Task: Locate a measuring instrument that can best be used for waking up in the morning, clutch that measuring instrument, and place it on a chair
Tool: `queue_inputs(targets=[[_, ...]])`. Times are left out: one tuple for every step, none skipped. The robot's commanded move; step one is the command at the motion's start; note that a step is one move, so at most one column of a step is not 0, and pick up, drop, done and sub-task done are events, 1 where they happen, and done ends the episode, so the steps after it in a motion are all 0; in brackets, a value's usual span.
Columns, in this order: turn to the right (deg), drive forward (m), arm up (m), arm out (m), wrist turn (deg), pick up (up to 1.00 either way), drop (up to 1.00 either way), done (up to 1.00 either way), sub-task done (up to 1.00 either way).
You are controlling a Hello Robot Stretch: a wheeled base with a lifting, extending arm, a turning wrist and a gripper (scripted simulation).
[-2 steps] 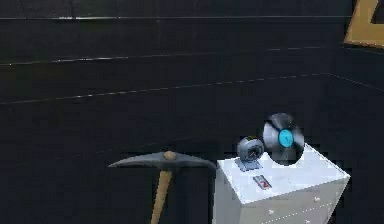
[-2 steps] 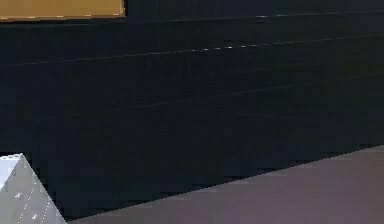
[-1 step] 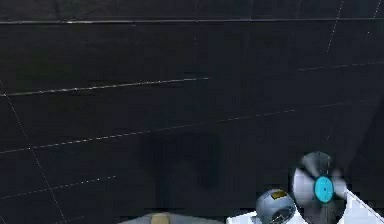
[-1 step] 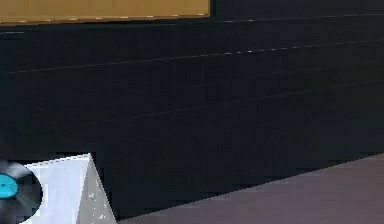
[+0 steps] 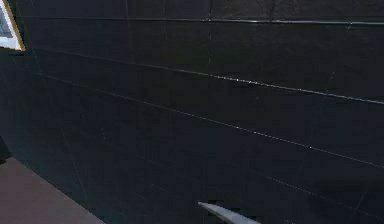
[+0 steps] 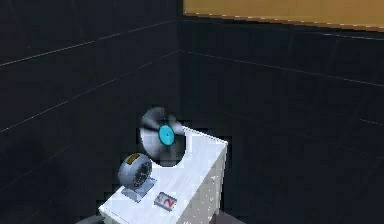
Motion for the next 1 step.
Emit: queue_inputs(targets=[[-12.0, 0.00, 0.00, 0.00, 0.0, 0.00, 0.00, 0.00, 0.00]])
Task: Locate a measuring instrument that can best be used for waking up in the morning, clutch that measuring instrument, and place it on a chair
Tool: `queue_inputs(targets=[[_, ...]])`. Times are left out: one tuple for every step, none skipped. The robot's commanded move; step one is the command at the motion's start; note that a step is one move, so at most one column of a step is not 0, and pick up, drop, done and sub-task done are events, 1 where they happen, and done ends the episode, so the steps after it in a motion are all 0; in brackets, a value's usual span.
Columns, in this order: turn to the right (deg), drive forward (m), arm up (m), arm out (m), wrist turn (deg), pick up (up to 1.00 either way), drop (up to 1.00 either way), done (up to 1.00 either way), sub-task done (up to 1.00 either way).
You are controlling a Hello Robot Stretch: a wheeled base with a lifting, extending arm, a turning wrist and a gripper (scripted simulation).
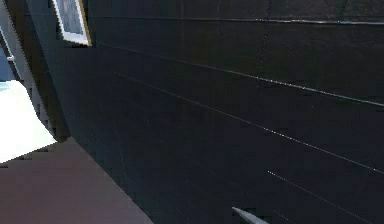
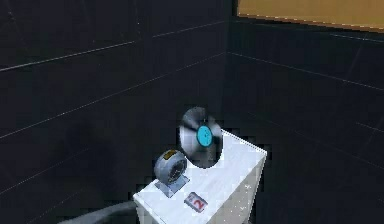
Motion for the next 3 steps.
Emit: queue_inputs(targets=[[0.0, 0.00, 0.50, 0.00, 0.0, 0.00, 0.00, 0.00, 0.00], [0.0, 0.00, 0.28, 0.00, 0.0, 0.00, 0.00, 0.00, 0.00], [0.0, 0.00, 0.00, 0.24, 0.0, 0.00, 0.00, 0.00, 0.00]])
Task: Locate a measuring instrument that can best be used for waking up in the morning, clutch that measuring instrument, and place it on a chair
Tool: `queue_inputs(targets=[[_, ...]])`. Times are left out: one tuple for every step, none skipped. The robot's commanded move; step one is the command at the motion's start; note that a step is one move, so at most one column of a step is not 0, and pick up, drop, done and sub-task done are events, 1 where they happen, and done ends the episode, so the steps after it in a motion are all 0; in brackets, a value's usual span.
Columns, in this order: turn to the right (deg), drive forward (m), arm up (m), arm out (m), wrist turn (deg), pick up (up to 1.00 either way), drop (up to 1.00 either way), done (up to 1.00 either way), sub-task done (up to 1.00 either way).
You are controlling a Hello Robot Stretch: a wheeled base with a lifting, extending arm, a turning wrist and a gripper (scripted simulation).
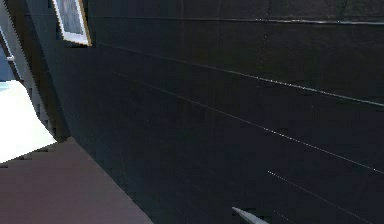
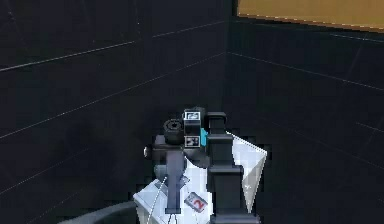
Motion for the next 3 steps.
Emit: queue_inputs(targets=[[0.0, 0.00, 0.00, 0.00, 45.0, 0.00, 0.00, 0.00, 0.00], [0.0, 0.00, 0.00, 0.00, 45.0, 0.00, 0.00, 0.00, 0.00], [0.0, 0.00, 0.00, 0.00, 45.0, 0.00, 0.00, 0.00, 0.00]])
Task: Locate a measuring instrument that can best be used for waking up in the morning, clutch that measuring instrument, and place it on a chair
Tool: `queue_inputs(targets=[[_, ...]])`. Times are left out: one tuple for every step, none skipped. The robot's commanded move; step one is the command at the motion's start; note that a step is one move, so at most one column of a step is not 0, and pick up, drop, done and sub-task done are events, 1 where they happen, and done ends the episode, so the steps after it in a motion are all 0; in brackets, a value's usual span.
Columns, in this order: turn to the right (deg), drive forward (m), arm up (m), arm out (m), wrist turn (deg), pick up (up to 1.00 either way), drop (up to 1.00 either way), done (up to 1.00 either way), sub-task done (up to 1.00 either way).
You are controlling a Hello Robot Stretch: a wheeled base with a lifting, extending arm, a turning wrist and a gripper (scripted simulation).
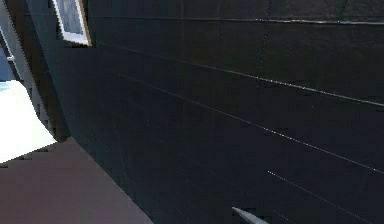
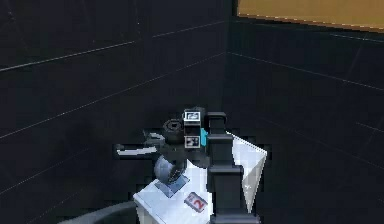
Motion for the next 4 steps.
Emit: queue_inputs(targets=[[0.0, 0.00, 0.00, 0.00, 27.0, 0.00, 0.00, 0.00, 0.00], [0.0, 0.00, -0.30, 0.00, 0.0, 0.00, 0.00, 0.00, 0.00], [0.0, 0.00, 0.00, 0.00, 0.0, 1.00, 0.00, 0.00, 0.00], [0.0, 0.00, 0.10, 0.00, 0.0, 0.00, 0.00, 0.00, 0.00]])
